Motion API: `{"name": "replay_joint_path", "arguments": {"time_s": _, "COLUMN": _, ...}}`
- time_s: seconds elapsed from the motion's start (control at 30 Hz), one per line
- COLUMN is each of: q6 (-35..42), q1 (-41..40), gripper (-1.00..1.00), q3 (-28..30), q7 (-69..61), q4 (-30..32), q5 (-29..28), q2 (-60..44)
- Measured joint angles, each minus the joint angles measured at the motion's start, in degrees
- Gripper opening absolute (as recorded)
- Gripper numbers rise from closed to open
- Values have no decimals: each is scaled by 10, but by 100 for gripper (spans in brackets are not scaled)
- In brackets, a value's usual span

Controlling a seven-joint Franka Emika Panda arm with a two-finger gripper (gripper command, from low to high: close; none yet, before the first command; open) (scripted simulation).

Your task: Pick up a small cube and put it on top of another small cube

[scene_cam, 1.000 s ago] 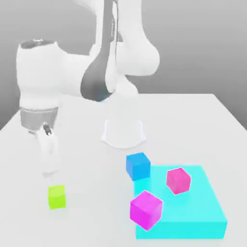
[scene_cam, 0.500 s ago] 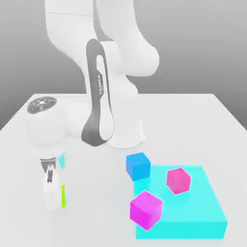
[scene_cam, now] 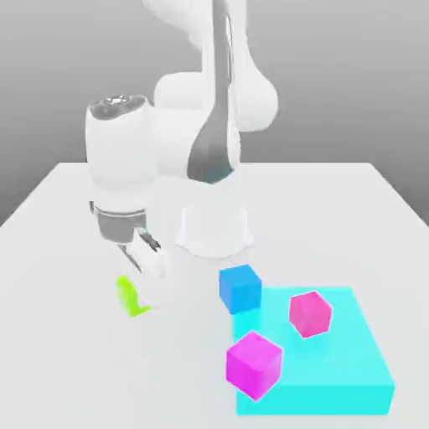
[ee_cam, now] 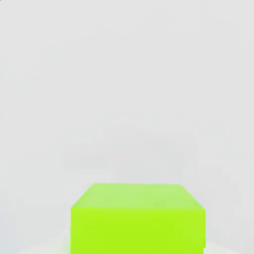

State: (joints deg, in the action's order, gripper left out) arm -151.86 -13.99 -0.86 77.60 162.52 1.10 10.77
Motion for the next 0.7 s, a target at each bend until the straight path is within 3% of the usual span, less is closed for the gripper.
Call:
{"name": "replay_joint_path", "arguments": {"time_s": 0.37, "q6": 138, "q1": 173, "gripper": -100, "q3": -32, "q7": -227, "q4": 81, "q5": 25, "q2": 218}}
{"name": "replay_joint_path", "arguments": {"time_s": 0.57, "q6": 20, "q1": 182, "gripper": -100, "q3": -41, "q7": -243, "q4": 107, "q5": 29, "q2": 126}}
{"name": "replay_joint_path", "arguments": {"time_s": 0.6, "q6": -2, "q1": 182, "gripper": 100, "q3": -42, "q7": -243, "q4": 110, "q5": 29, "q2": 108}}
{"name": "replay_joint_path", "arguments": {"time_s": 0.7, "q6": -2, "q1": 182, "gripper": 100, "q3": -42, "q7": -243, "q4": 110, "q5": 29, "q2": 108}}
